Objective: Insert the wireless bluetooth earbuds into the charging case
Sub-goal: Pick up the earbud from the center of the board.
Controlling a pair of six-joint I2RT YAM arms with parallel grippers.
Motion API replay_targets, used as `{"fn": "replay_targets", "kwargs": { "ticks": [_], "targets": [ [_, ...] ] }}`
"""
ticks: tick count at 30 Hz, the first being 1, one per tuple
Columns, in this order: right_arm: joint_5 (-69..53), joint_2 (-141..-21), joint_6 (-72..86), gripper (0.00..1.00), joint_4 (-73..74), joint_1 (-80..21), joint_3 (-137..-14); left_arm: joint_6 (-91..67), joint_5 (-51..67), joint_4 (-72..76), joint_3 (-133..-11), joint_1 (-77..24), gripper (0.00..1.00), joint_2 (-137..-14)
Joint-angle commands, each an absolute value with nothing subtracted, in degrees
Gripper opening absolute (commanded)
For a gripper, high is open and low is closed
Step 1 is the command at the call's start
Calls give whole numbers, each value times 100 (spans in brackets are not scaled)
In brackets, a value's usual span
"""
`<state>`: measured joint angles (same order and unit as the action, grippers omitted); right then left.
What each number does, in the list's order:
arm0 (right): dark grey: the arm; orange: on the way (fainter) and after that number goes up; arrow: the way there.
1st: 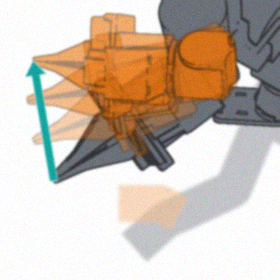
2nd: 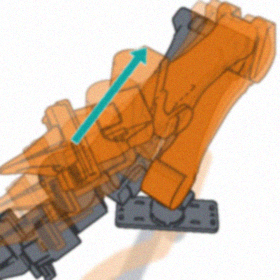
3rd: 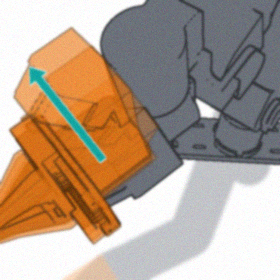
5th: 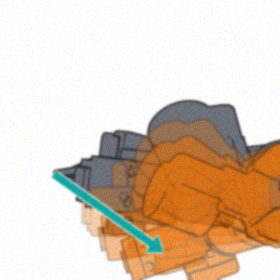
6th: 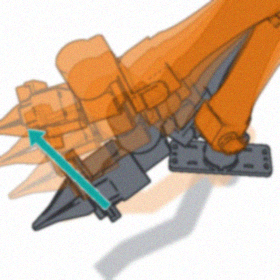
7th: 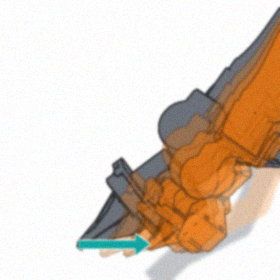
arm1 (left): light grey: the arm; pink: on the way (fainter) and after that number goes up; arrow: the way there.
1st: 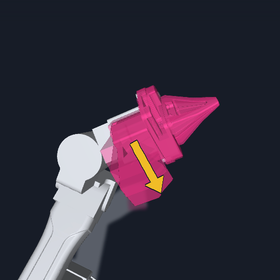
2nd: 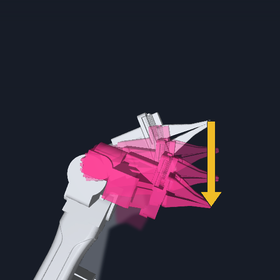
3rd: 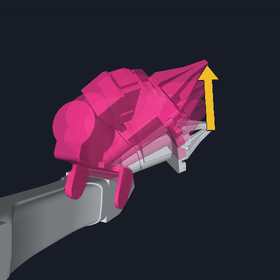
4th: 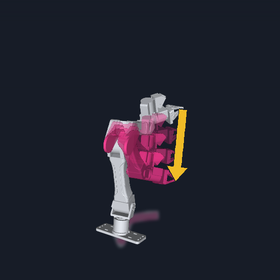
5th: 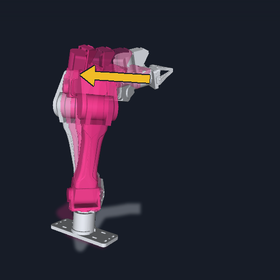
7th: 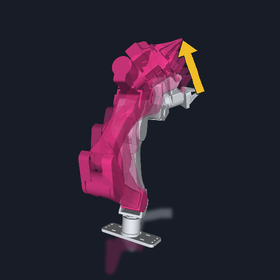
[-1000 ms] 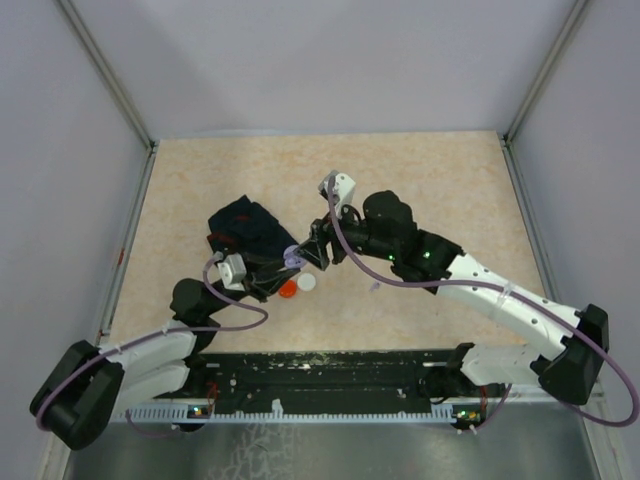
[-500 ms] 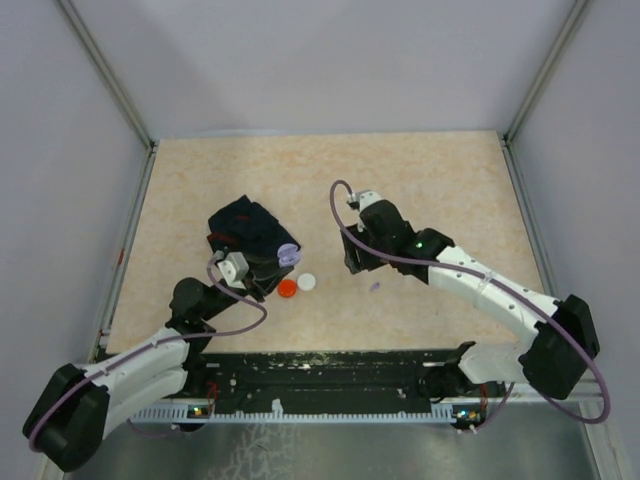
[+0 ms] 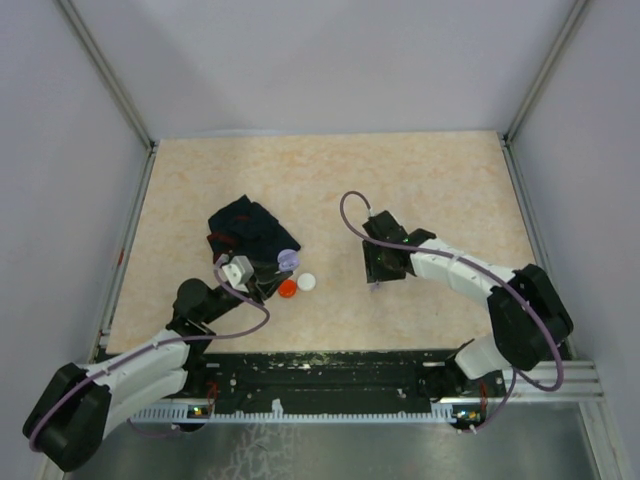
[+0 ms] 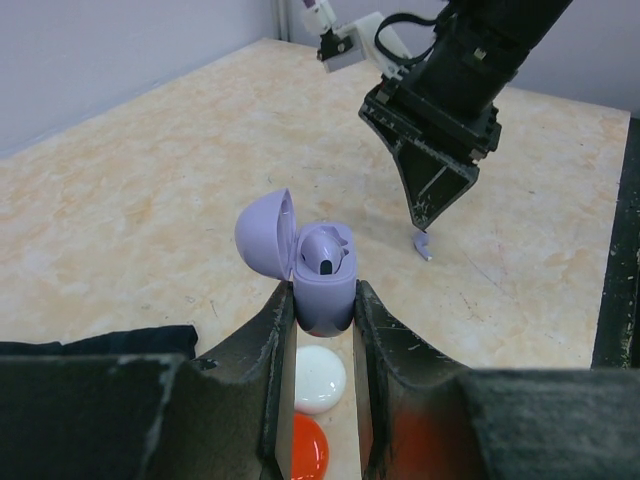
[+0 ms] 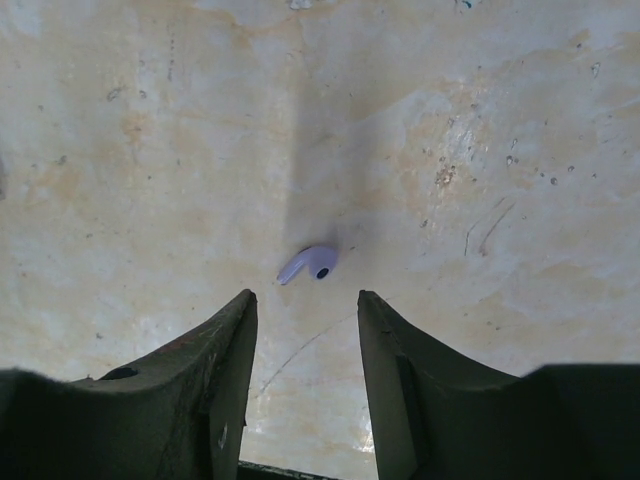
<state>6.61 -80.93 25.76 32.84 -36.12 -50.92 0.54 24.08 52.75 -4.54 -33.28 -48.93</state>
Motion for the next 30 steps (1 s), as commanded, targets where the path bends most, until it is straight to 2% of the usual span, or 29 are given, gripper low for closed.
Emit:
{"fn": "replay_targets", "kwargs": {
  "ticks": [1, 8, 19, 30],
  "targets": [
    [978, -8480, 2994, 44, 3172, -3569, -5216, 146, 2386, 5234, -374, -3349, 0, -4767],
    [1070, -8753, 3259, 43, 3109, -3568, -5211, 143, 2409, 5222, -374, -3349, 0, -4764],
    [949, -9044, 3290, 35, 2982, -3568, -5224, 126, 2425, 5225, -371, -3349, 0, -4786],
    [738, -9144, 3240, 32, 2866, -3568, -5243, 106, 2442, 5228, -367, -3349, 0, -4772]
  ]
}}
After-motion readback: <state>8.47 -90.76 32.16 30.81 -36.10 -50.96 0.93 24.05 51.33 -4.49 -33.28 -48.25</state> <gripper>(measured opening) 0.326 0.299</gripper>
